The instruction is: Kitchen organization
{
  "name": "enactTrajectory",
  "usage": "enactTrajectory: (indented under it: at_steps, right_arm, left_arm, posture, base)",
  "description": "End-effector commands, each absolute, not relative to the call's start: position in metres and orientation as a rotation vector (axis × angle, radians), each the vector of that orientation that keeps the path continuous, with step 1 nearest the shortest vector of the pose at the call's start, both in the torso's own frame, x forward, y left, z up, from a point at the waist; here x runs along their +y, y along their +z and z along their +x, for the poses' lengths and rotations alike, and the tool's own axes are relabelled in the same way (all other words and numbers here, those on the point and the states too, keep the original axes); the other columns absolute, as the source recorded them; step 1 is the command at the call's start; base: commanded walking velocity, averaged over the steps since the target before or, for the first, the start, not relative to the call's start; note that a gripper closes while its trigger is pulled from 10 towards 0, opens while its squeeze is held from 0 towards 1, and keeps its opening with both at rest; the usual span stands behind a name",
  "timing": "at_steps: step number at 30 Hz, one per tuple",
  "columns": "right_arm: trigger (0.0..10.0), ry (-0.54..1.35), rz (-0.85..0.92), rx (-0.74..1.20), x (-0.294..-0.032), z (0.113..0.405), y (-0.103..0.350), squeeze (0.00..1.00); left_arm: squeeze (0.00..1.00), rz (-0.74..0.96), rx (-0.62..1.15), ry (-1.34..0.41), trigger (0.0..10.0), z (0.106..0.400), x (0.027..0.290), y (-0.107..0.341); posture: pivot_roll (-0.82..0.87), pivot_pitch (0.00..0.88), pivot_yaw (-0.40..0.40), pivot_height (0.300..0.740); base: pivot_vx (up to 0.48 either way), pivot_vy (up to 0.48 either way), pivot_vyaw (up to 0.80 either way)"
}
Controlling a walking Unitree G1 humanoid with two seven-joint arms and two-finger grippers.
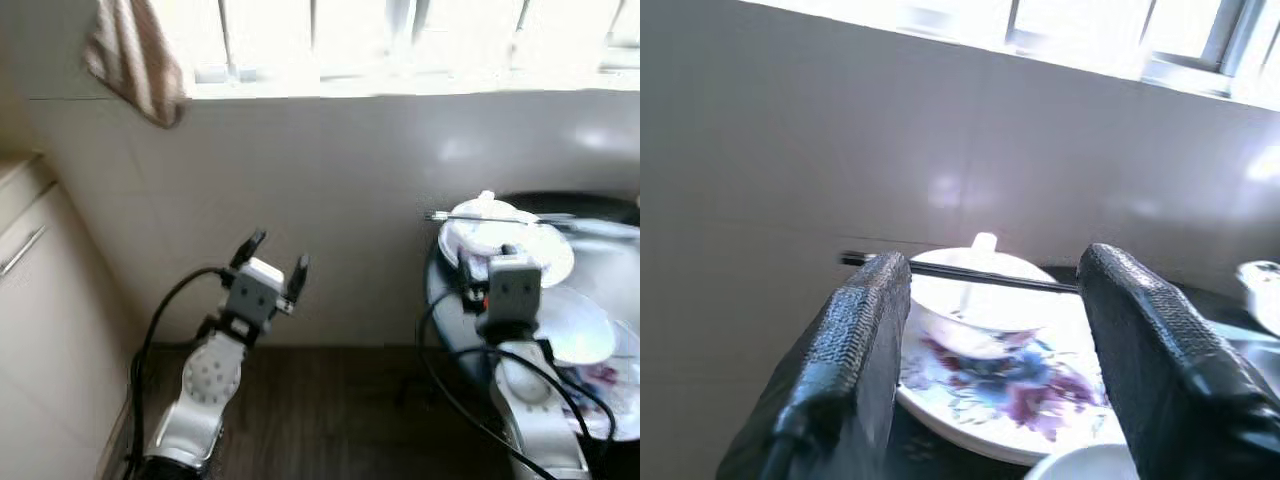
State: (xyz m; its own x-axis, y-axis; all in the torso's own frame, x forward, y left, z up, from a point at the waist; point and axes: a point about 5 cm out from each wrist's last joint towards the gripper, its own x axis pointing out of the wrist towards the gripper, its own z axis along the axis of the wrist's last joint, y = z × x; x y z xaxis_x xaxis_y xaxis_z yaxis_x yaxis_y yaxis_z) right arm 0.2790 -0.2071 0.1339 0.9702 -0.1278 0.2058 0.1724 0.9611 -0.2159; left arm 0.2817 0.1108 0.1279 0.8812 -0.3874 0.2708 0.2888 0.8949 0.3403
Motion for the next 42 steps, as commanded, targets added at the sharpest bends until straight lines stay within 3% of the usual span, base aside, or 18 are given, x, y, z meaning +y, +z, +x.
enactTrajectory:
  at_steps: [1, 6, 13, 27, 42]
  right_arm:
    - [10.0, -0.141, -0.233, -0.196, -0.202, 0.281, 0.136, 0.00]
    - [10.0, -0.152, -0.245, -0.178, -0.204, 0.281, 0.133, 0.00]
    - [10.0, -0.194, -0.223, -0.148, -0.210, 0.283, 0.130, 0.00]
    - [10.0, -0.285, -0.088, -0.059, -0.224, 0.284, 0.119, 0.00]
    - [10.0, -0.127, 0.029, -0.019, -0.210, 0.293, 0.115, 0.00]
  left_arm:
    - [0.00, 0.304, -0.323, -0.335, 10.0, 0.284, 0.121, 0.127]
    - [0.00, 0.288, -0.303, -0.330, 10.0, 0.285, 0.122, 0.124]
    - [0.00, 0.298, -0.297, -0.336, 10.0, 0.285, 0.122, 0.122]
    - [0.00, 0.309, -0.270, -0.348, 10.0, 0.283, 0.122, 0.114]
    - [0.00, 0.319, -0.265, -0.358, 10.0, 0.284, 0.122, 0.112]
  posture:
    - [0.02, 0.000, 0.035, 0.740]
    - [0.02, 0.000, 0.034, 0.740]
    - [0.02, 0.000, 0.036, 0.740]
    - [0.02, 0.000, 0.035, 0.740]
    - [0.02, 0.000, 0.040, 0.740]
  base:
    - [0.000, 0.000, -0.80]
    - [0.000, 0.000, -0.79]
    - [0.000, 0.000, 0.00]
    - [0.000, 0.000, -0.80]
    - [0.000, 0.000, 0.00]
